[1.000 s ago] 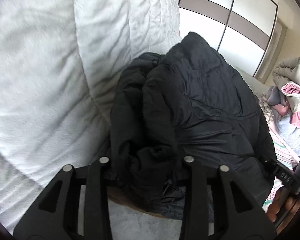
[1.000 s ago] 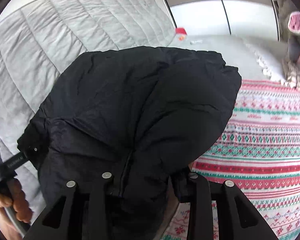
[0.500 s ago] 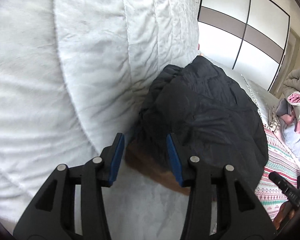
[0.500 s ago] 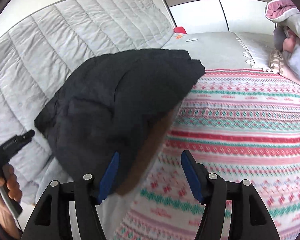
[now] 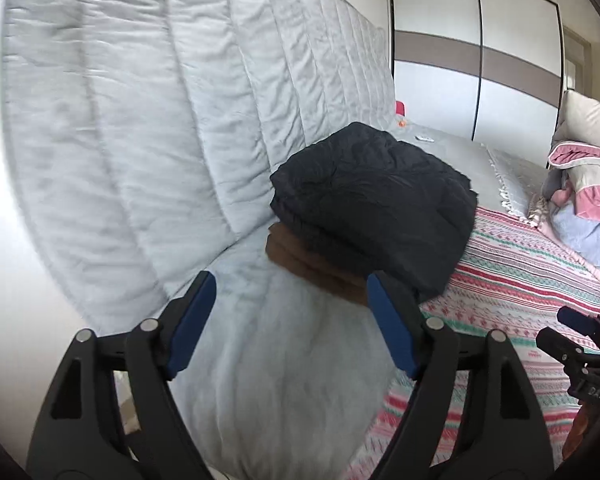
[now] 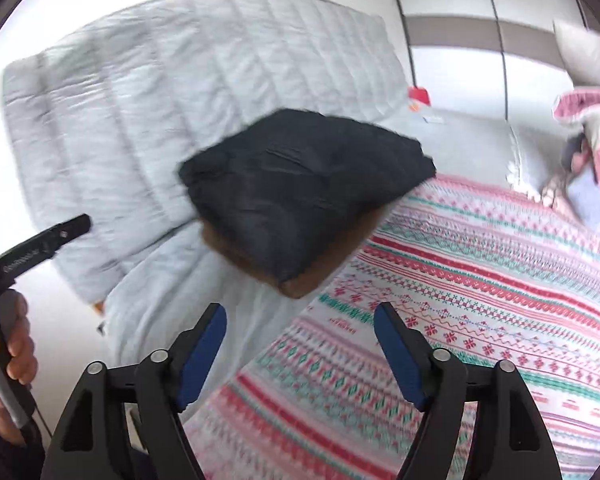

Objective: Fold large clothes

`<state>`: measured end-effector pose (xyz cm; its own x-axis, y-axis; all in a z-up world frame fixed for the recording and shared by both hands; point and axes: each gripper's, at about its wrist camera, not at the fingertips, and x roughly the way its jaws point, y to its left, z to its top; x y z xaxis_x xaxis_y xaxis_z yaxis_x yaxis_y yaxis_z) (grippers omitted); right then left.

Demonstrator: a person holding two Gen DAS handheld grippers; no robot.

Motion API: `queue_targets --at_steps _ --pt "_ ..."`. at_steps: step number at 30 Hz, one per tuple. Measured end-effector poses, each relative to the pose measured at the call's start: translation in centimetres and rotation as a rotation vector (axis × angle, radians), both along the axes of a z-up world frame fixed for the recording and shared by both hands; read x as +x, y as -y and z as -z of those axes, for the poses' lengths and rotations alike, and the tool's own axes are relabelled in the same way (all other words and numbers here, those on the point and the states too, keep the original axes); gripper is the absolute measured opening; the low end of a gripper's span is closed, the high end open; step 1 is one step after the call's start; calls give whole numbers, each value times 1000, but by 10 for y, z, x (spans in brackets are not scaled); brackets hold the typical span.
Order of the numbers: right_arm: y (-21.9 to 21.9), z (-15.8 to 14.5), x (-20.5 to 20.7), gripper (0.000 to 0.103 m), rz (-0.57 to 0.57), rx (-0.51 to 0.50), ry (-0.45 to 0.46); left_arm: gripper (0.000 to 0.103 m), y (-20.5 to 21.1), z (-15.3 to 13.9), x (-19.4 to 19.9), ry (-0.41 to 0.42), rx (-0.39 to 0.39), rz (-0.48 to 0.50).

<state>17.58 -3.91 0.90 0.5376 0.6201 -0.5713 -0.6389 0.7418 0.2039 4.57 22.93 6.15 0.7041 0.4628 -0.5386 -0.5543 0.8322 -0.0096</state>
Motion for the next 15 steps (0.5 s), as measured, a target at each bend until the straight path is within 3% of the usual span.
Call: queue_targets --at_steps 4,10,13,15 --pt "24 -19 -51 90 -17 34 61 86 27 -3 -37 34 18 -20" --pt "50 -27 -104 98 -39 108 108 90 60 -4 -81 71 98 -94" --pt "53 -26 -117 99 -41 61 155 101 78 -5 -99 99 134 -110" --pt "54 -26 -125 99 -49 45 186 102 90 -5 -108 104 163 -103"
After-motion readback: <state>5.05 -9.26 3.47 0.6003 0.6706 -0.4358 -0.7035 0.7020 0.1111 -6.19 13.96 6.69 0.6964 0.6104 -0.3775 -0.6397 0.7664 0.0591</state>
